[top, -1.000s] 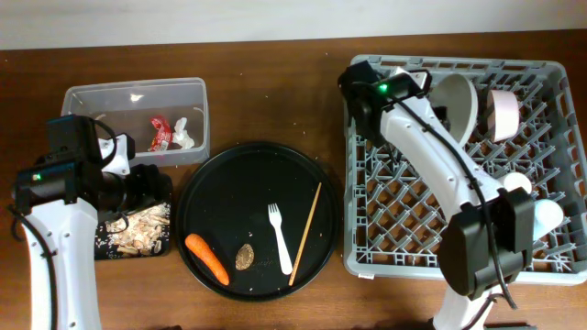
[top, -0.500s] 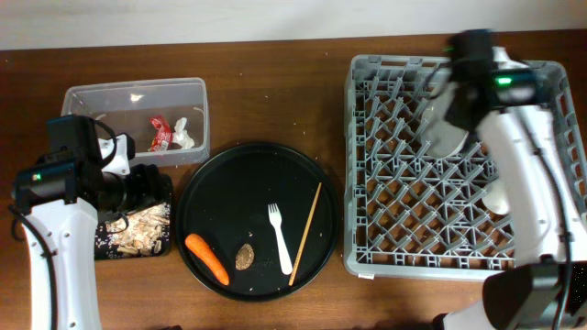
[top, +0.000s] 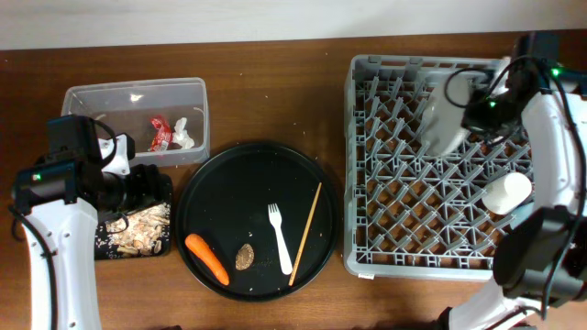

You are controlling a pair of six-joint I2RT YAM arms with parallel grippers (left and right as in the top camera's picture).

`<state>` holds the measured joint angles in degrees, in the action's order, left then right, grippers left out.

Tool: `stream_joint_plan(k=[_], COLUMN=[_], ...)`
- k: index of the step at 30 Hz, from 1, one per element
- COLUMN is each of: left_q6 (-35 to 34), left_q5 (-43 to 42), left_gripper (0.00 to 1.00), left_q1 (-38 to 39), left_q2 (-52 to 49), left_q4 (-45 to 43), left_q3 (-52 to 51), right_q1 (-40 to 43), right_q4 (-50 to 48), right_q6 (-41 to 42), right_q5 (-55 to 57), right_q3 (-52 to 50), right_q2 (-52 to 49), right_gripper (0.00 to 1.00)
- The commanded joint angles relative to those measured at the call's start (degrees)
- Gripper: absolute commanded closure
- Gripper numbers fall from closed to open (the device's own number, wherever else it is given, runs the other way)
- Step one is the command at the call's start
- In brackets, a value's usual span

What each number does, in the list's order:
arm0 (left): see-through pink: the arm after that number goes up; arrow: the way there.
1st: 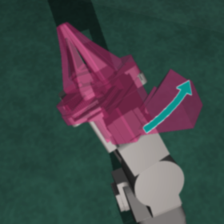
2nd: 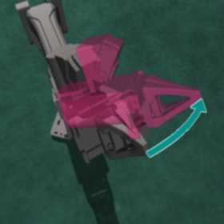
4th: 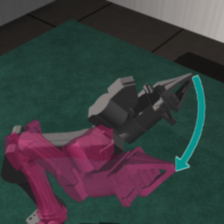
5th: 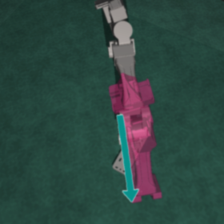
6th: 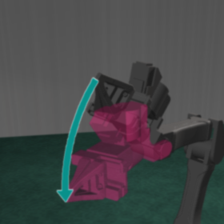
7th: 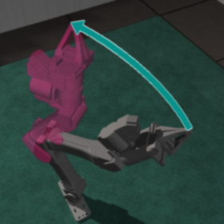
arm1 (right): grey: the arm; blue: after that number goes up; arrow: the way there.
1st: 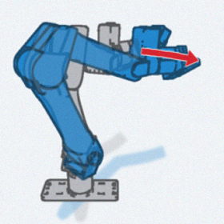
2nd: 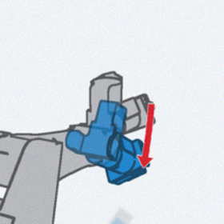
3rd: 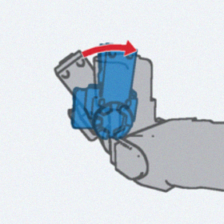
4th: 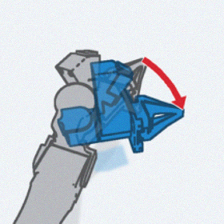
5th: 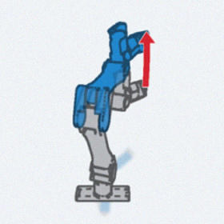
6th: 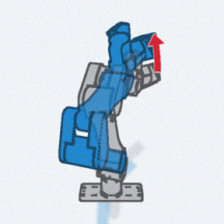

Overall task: Sort waste into correct bins and load items into the dishwasher rack
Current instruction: 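Stand the plate upright in the rack's back row and release, then grasp the wooden chopstick on the round tray with the right gripper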

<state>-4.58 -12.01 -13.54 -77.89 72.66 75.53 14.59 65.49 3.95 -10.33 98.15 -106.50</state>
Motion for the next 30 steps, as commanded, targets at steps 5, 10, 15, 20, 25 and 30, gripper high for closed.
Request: stream_joint_plan(k=[5, 10, 15, 20, 25, 30], left_q6=[-0.2, -0.2, -0.2, -0.2, -0.2, -0.2], left_q5=[-0.6, -0.6, -0.6, -0.7, -0.7, -0.7], left_gripper=[0.32, 0.32, 0.32, 0.26, 0.21, 0.21], left_q1=[-0.2, -0.2, -0.2, -0.2, -0.2, -0.1], left_q2=[0.3, 0.3, 0.3, 0.3, 0.3, -0.1], left_q4=[-0.2, -0.2, -0.2, -0.2, -0.2, -0.2], left_q3=[-0.5, -0.5, -0.5, -0.5, -0.5, -0.5], right_q1=[-0.7, -0.7, -0.6, -0.8, -4.4, -16.1], right_q4=[3.1, 4.0, 7.1, 10.9, 17.4, 23.3], right_q6=[-19.0, -19.2, -10.4, -10.3, -10.3, -7.2], right_q5=[-24.0, -21.2, -8.4, -8.6, -11.5, -11.7], right_q3=[0.4, 0.4, 2.6, 5.3, 5.3, 3.9], right_q2=[-0.6, -0.6, 2.3, 10.3, 16.3, 16.5], right_gripper=[0.95, 0.9, 0.85, 0.77, 0.52, 0.55])
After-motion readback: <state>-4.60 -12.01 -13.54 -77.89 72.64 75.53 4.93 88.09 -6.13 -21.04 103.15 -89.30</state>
